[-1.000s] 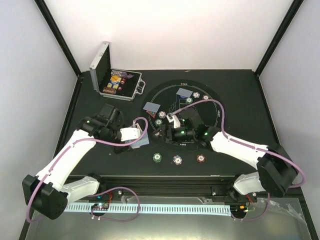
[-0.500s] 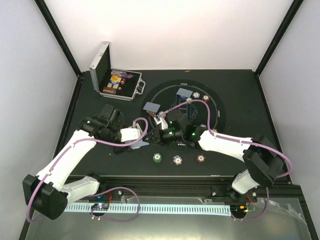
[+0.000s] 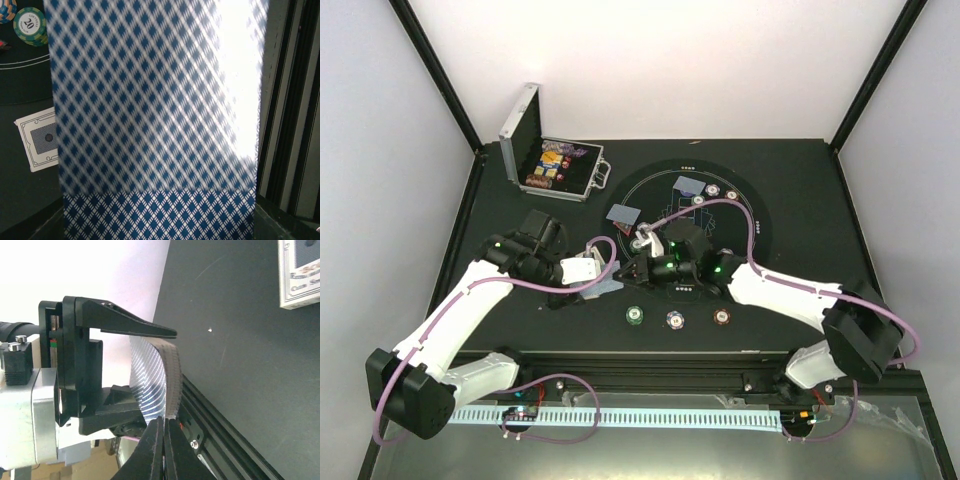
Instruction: Distribute texas hold em gaming equipment
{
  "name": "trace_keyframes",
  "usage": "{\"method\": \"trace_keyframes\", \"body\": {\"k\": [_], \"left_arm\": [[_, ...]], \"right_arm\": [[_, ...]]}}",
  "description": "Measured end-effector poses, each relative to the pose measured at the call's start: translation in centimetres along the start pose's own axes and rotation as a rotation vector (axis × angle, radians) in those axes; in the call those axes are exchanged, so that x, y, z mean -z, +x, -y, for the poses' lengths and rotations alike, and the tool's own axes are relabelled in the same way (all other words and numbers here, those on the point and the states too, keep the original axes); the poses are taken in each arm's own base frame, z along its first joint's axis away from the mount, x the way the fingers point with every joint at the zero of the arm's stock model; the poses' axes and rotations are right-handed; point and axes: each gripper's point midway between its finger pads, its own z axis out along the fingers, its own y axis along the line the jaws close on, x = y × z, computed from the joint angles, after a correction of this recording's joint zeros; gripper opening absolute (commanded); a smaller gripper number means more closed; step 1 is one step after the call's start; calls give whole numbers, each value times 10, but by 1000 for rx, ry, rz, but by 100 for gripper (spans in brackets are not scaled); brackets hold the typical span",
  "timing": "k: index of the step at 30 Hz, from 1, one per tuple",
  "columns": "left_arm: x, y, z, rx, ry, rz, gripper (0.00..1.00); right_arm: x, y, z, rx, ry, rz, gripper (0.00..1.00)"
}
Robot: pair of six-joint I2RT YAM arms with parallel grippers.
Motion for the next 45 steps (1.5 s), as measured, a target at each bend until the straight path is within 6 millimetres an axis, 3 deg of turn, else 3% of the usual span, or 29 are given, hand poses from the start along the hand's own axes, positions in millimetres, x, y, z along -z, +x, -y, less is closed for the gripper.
{"method": "trace_keyframes", "body": {"k": [9,14,17,23,27,35,40,43,45], "left_arm": [[-1,1,0,1,2,-2,2],[-1,1,0,1,2,-2,2],[-1,1,0,1,2,-2,1],[-1,1,0,1,2,-2,1],[-1,1,1,1,2,-2,2],[0,1,1,1,2,-3,2],[0,1,1,1,3,-3,2],[0,1,1,1,3,-3,2],[0,1,1,1,3,-3,2]], "right_arm": [[35,-7,22,-51,27,72,1],[65,-16,44,-78,71,137,1],[85,-22,69,-103,116,180,1],[118,-21,142,-212,262,224,1],[122,-14,174,-256,328,200,1],[117,-2,206,-285,403,143,1],[125,1,220,-280,459,147,16],[133,4,230,-277,525,141,34],[138,5,234,-282,566,139,38]]}}
